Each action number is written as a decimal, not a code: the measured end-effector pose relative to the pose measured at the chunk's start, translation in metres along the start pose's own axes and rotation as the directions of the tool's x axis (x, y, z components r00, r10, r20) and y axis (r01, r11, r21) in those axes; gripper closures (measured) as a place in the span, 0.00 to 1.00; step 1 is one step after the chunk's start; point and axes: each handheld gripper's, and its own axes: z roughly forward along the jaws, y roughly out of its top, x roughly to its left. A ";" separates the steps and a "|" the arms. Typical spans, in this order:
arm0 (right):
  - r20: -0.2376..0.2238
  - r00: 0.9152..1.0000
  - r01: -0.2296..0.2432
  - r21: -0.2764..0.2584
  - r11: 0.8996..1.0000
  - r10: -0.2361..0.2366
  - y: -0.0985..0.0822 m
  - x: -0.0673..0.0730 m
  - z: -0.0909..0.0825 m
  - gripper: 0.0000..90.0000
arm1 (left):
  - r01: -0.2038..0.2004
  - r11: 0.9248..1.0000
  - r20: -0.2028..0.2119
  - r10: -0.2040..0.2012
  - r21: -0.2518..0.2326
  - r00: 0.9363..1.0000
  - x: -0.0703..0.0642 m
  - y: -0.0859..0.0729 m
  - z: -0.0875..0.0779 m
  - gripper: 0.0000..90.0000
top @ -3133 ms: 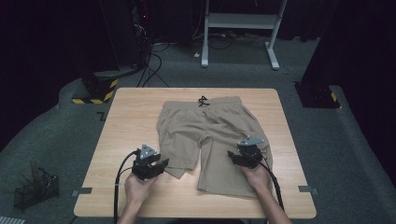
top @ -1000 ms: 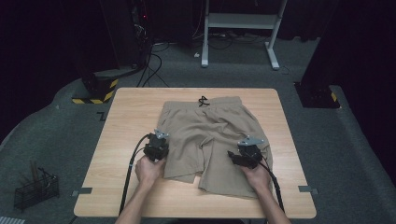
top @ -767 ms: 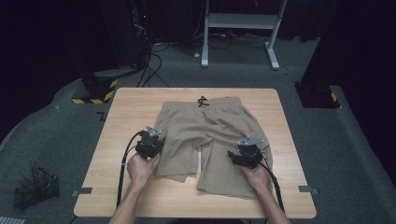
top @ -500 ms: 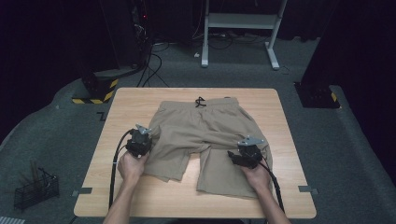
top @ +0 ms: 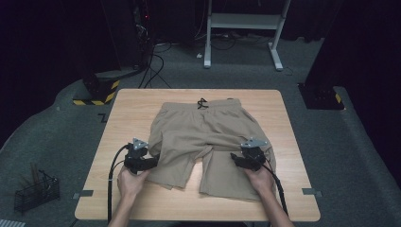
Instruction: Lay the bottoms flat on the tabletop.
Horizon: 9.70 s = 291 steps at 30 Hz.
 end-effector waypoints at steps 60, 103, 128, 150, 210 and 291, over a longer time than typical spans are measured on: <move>-0.183 0.955 0.244 0.042 0.969 -0.233 0.045 0.078 0.032 1.00 | -0.120 0.993 0.082 0.118 0.016 0.990 -0.020 0.042 0.050 0.97; -0.195 0.962 0.197 0.009 0.980 -0.192 0.032 0.065 0.025 0.99 | -0.043 0.997 0.211 0.029 0.060 0.977 -0.029 -0.010 0.029 0.49; -0.173 0.963 0.212 0.001 0.977 -0.208 0.032 0.068 0.025 0.98 | -0.119 0.990 0.116 0.110 0.072 0.987 -0.063 0.025 0.069 0.97; -0.133 0.971 0.207 0.032 0.978 -0.201 0.030 0.061 0.019 0.98 | -0.102 0.994 0.088 0.098 0.041 0.991 -0.027 0.016 0.017 0.69; -0.151 0.970 0.197 0.028 0.980 -0.191 0.021 0.057 0.010 0.86 | -0.085 0.991 -0.006 0.087 0.103 0.996 -0.027 0.005 0.046 0.63; -0.152 0.981 0.122 -0.011 0.992 -0.122 0.000 0.043 -0.020 0.69 | -0.147 0.985 0.176 0.129 0.093 0.976 -0.052 -0.003 0.024 0.60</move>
